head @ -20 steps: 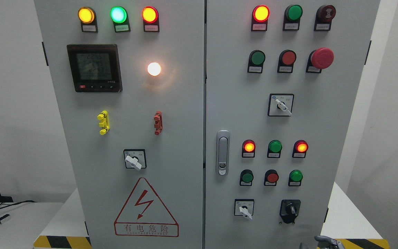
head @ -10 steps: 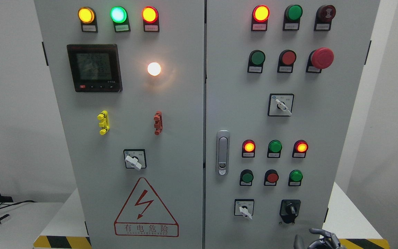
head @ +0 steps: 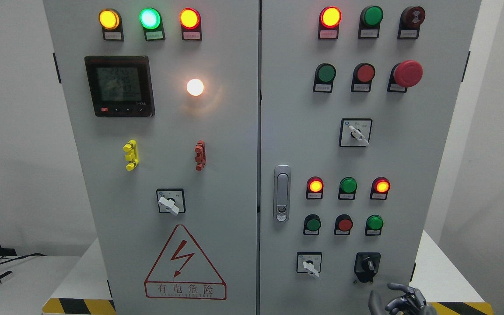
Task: Trip black knob to open circuit
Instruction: 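Raise the right hand toward the black rotary knob, then close the right hand fingers around the black knob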
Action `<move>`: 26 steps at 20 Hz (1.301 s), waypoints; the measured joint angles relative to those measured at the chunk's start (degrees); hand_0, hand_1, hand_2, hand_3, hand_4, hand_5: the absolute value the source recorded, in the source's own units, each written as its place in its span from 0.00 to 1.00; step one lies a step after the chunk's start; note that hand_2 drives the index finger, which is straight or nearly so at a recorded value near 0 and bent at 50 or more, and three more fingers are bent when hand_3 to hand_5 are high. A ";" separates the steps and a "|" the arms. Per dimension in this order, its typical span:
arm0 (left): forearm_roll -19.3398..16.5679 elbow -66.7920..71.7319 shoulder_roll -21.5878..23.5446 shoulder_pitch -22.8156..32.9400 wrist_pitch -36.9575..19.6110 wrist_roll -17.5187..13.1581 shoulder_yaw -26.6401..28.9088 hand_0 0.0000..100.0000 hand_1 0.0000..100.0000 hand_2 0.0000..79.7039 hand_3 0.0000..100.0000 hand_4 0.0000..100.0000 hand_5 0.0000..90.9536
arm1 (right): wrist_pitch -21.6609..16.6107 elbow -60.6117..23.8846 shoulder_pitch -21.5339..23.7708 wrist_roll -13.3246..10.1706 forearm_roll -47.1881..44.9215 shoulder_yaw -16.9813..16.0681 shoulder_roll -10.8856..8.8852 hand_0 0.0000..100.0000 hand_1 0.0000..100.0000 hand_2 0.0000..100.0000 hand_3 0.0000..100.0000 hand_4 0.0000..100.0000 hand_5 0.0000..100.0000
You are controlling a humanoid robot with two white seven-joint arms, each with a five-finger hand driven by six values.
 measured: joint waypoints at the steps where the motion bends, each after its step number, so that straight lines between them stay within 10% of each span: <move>1: 0.00 0.00 0.00 0.00 0.00 0.00 0.00 0.12 0.39 0.00 0.00 0.00 0.00 | 0.07 0.22 -0.19 -0.01 0.01 0.00 0.01 0.27 0.79 0.44 0.81 0.82 0.91; 26: 0.00 -0.01 0.00 0.00 0.00 0.00 0.00 0.12 0.39 0.00 0.00 0.00 0.00 | 0.62 6.03 -4.77 -0.03 0.14 0.04 0.15 0.26 0.80 0.44 0.80 0.82 0.91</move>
